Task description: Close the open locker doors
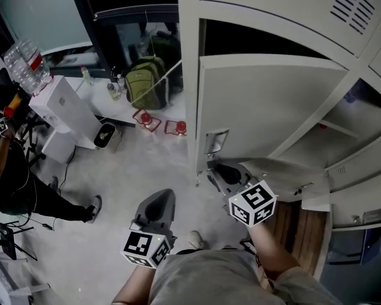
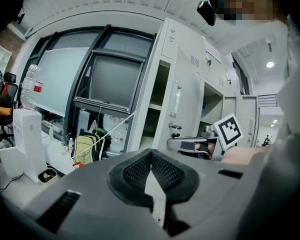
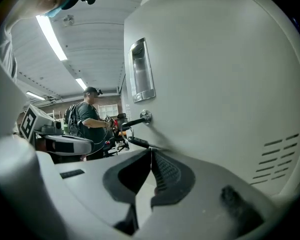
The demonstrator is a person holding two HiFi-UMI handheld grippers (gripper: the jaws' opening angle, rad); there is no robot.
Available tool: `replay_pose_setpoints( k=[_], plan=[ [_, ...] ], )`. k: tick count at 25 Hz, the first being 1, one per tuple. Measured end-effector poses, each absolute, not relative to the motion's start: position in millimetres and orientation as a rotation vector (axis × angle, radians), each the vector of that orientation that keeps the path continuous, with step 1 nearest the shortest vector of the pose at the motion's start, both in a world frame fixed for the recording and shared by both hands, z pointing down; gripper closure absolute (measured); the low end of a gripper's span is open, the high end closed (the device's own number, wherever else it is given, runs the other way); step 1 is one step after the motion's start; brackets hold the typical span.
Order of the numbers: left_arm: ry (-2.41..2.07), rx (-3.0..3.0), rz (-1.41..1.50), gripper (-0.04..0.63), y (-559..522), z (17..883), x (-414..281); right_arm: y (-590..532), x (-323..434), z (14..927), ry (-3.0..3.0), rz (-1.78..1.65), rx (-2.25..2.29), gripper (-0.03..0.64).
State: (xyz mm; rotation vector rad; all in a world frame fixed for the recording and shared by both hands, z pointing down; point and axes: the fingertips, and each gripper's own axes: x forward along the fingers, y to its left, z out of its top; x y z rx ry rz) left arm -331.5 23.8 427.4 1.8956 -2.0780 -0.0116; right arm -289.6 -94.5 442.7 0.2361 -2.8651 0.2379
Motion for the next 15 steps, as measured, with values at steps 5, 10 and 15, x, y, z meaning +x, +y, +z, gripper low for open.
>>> replay_pose_setpoints(
  k=[5,10,15],
  plan=[
    [-2.065,1.886,-0.006,0.580,23,430,-337,-106,-302,440,-2.872,0.225,0.248,0.589],
    [-2.076,1.891,0.008,0.580,19,434,-345,-116,-311,445,-2.859,0.228,0.257,0.589],
    [-2.075,1.892,0.013,0.580,16,433,-353,-126,-318,453,-2.843,0.239,0.264,0.589]
  ],
)
